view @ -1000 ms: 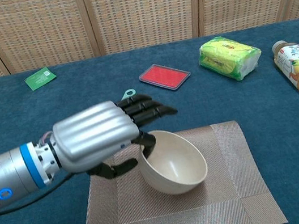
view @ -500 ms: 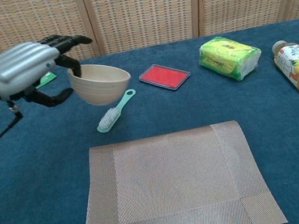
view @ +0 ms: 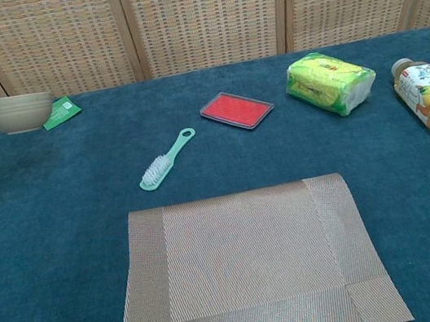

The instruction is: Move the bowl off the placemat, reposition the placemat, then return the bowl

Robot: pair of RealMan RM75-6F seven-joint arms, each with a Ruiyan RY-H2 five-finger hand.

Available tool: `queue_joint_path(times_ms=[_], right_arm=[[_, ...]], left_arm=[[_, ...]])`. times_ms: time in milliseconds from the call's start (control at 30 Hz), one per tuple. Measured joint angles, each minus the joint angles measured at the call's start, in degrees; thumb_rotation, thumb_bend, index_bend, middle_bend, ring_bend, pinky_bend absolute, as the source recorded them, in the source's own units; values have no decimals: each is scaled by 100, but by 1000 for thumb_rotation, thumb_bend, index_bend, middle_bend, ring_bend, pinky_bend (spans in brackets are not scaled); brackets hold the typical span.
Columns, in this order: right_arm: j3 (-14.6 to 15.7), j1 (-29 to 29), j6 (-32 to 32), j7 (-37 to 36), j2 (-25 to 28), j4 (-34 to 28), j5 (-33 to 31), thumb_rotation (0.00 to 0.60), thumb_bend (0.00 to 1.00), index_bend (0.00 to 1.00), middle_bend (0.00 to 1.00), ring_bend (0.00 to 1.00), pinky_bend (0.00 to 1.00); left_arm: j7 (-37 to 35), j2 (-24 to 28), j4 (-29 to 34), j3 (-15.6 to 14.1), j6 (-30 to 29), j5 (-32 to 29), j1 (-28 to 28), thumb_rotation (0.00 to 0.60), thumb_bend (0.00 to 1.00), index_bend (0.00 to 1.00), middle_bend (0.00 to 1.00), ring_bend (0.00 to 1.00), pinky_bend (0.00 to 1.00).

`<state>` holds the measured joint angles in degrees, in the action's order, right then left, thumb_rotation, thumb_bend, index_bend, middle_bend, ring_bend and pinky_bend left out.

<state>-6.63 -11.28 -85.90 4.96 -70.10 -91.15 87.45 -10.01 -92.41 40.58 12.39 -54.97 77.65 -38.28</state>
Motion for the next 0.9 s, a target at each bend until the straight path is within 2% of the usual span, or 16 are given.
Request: queue_joint_path(times_ms=[167,333,400,433,467,500,533,667,767,900], right_arm=[[-4,-7,32,4,-7,10,-18,600,0,33,0,0,0],[-5,-9,44,-5,-7,8,-15,600,0,33,0,0,0],[-2,-6,43,-11,-2,4,-8,600,0,33,0,0,0],[-2,-5,41,-12,0,2,-7,600,0,33,0,0,0],[-3,-2,38,-16,4,-3,-4,600,0,33,0,0,0],[-2,0,35,-21,7,-5,-2,600,0,33,0,0,0],[-2,2,32,-23,9,-8,2,600,0,33,0,0,0],[12,9,24,-33,28,-35,39,600,0,33,0,0,0],[10,14,21,-46,47,-57,41,600,0,33,0,0,0],[1,26,0,-52,71,-76,42,600,0,33,0,0,0]], left_arm=[[-152,-477,-865,14,395,-237,-50,600,521,636,0,0,0],[-188,-779,-1146,8,578,-369,-75,600,505,608,0,0,0],[-181,-813,-1160,-3,548,-373,-72,600,304,424,0,0,0],[-176,-813,-1153,-10,547,-372,-68,600,152,242,0,0,0],[-170,-803,-1132,-19,562,-372,-64,600,58,130,0,0,0],[-162,-778,-1090,-33,607,-372,-58,600,0,17,0,0,0],[-161,-748,-1038,-43,649,-374,-52,600,0,0,0,0,0],[-221,-467,-508,-74,578,-306,26,600,0,0,0,0,0],[-252,-146,151,-96,150,-174,129,600,0,0,0,0,0],[-523,326,1105,-187,-716,270,272,600,0,0,0,0,0]])
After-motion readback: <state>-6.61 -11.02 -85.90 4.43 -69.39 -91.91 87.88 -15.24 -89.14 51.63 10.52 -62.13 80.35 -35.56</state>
